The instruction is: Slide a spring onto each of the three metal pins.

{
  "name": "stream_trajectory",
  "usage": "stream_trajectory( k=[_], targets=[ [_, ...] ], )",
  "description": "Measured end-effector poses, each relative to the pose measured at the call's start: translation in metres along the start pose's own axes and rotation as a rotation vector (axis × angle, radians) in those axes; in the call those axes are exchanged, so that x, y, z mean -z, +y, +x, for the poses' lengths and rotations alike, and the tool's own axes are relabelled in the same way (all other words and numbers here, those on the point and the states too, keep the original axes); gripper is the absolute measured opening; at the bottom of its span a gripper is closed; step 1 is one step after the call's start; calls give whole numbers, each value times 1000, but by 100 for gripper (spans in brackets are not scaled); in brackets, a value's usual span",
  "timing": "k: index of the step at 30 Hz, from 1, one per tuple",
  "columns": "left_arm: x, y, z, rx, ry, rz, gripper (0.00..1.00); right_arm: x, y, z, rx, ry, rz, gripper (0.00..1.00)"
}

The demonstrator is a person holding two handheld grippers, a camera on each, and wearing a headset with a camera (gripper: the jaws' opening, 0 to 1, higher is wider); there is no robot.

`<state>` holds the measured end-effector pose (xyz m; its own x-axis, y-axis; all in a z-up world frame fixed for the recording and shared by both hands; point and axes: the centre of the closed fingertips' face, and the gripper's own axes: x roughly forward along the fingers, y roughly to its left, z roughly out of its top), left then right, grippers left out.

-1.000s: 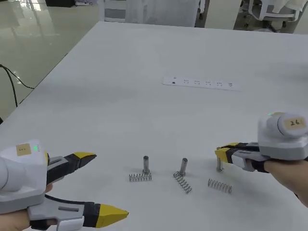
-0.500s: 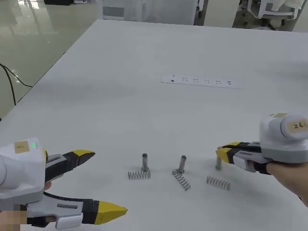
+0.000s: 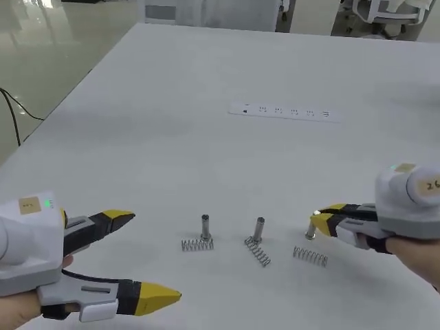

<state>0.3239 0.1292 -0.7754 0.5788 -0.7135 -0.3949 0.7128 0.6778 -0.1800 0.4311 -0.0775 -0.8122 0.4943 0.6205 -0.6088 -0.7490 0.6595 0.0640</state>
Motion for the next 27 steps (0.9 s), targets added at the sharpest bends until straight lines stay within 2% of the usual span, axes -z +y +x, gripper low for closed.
stream_trajectory(
  k=[6, 9, 14, 27],
  targets=[
    [1, 0, 0, -1, -1, -3, 93, 0, 1, 0, 3, -4, -2, 6],
    [1, 0, 0, -1, -1, -2, 93, -2, 0, 0, 9, -10, -6, 11],
    [-1, 0, -1, -4, -3, -4, 93, -6, 0, -2, 10, -19, 0, 13],
    [-3, 0, -3, -7, -9, -10, 93, -12, 6, -4, -7, -36, 12, 18]
  ],
)
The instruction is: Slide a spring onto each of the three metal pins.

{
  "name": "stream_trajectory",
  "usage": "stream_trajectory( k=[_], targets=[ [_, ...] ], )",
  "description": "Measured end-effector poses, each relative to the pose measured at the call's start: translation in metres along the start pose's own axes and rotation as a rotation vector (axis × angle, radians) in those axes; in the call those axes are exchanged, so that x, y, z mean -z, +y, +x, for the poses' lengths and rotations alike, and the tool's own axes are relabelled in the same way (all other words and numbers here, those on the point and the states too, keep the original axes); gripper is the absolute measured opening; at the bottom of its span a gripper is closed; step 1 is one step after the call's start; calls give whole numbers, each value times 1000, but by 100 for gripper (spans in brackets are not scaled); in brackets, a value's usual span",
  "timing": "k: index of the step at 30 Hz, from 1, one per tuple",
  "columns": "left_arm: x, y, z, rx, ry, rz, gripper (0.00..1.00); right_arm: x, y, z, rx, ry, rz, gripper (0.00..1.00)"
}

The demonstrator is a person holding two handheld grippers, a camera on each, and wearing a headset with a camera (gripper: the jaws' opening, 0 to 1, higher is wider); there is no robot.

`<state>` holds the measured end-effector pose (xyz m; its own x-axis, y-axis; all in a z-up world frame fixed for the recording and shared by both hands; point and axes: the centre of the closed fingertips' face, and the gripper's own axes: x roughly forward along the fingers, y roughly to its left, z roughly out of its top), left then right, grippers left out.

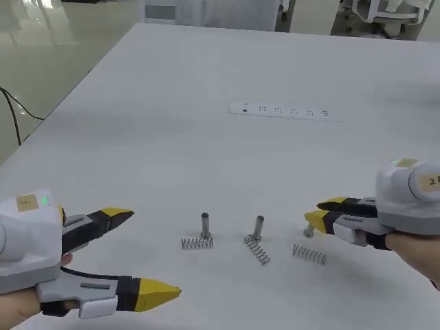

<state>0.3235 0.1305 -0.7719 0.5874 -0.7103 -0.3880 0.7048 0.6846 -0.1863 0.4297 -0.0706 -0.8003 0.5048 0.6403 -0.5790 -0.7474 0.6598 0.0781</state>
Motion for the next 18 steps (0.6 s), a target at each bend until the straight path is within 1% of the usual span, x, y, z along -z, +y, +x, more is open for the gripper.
stream_trajectory(
  k=[14, 18],
  targets=[
    [-3, 1, 1, 7, 3, 8, 94, -1, 5, -1, -13, -3, -5, 25],
    [-3, 1, 1, 7, 4, 9, 94, 1, 5, -1, -11, 3, -4, 27]
  ],
)
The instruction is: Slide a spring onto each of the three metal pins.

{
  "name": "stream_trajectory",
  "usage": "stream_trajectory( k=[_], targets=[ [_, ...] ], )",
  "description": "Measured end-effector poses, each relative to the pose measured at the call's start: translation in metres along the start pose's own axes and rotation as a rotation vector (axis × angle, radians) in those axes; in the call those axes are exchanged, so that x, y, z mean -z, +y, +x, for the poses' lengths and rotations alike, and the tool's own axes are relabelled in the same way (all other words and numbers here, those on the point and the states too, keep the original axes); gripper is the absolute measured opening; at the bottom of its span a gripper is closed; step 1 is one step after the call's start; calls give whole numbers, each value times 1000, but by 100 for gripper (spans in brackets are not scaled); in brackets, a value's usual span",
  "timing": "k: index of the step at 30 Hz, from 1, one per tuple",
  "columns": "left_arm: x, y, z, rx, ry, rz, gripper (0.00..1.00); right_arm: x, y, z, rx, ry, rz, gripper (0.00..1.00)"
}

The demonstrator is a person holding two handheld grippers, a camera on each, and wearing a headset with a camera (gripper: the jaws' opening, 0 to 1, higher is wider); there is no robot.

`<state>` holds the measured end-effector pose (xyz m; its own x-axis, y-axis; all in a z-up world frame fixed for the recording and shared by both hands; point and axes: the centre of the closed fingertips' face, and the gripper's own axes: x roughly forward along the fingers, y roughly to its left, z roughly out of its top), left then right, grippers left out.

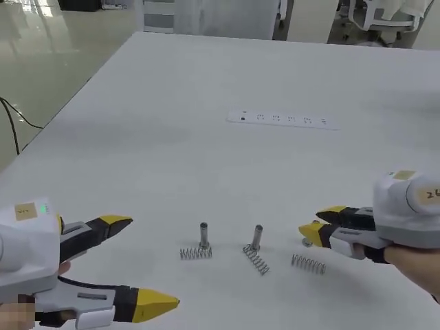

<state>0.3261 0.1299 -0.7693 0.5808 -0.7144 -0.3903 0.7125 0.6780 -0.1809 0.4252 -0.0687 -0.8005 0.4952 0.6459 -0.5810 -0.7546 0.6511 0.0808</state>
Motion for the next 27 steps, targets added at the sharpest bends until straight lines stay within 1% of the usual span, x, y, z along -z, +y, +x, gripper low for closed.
stream_trajectory(
  k=[4, 10, 12, 17, 23, 27],
  targets=[
    [-1, 0, 0, 0, -2, 2, 94, 4, 0, 0, -5, 2, 4, 30],
    [-2, 0, 1, 3, -3, 1, 94, 5, -1, -2, -7, 0, 5, 31],
    [-1, -1, 2, 4, -2, 0, 94, 6, 2, -3, -19, 1, 2, 31],
    [-2, -3, 3, 6, -8, -4, 95, 7, 1, -5, -20, -3, 0, 32],
    [-1, -3, 2, 6, -8, -2, 95, 6, 4, -12, -22, -17, -6, 33],
    [-1, -2, 1, 4, -7, -2, 95, 9, -2, -18, -16, -16, -8, 33]
  ],
)
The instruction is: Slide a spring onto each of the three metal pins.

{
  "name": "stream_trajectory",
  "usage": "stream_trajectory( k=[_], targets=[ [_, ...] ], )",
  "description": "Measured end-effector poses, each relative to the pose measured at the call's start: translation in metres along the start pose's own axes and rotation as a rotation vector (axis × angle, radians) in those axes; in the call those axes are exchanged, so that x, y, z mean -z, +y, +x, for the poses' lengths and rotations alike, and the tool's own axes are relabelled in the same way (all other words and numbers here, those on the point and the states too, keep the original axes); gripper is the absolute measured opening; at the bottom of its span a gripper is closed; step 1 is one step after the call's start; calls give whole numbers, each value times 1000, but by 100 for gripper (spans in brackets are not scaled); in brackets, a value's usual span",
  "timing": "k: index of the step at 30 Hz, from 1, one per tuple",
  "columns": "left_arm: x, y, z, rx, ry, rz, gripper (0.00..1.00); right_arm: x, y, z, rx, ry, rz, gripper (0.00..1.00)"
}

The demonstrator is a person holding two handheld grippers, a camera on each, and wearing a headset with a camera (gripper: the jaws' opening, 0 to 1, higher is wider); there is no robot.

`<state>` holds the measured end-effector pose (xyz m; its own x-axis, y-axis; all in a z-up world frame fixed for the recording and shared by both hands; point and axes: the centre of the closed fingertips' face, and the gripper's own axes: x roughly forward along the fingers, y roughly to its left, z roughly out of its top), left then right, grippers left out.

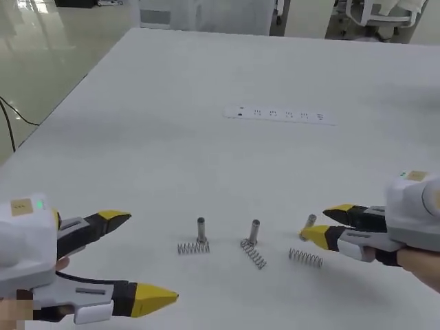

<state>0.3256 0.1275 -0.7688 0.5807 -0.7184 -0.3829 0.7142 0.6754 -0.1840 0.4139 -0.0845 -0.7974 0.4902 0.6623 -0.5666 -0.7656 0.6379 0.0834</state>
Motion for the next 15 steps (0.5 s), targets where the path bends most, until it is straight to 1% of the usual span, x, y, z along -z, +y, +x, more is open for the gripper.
stream_trajectory(
  k=[5, 9, 11, 12, 13, 14, 15],
  targets=[
    [0, 1, -1, -6, -3, -4, 95, 11, -4, -5, 4, 26, -2, 33],
    [-1, -1, -1, -5, -5, -4, 95, 19, -2, -7, -7, 53, -25, 32],
    [-3, -2, -2, -4, -10, -4, 95, 22, 0, -7, -12, 70, -64, 32],
    [-3, -2, -2, -4, -10, -4, 95, 23, 1, -7, -14, 73, -71, 32],
    [-3, -2, -2, -5, -8, -1, 95, 25, 3, -7, -24, 92, -104, 32],
    [-2, -2, -2, -5, -6, 0, 95, 26, 3, -7, -26, 95, -110, 32],
    [-2, -2, -3, -6, -3, 0, 95, 27, 7, -8, -35, 107, -141, 32]
  ],
)
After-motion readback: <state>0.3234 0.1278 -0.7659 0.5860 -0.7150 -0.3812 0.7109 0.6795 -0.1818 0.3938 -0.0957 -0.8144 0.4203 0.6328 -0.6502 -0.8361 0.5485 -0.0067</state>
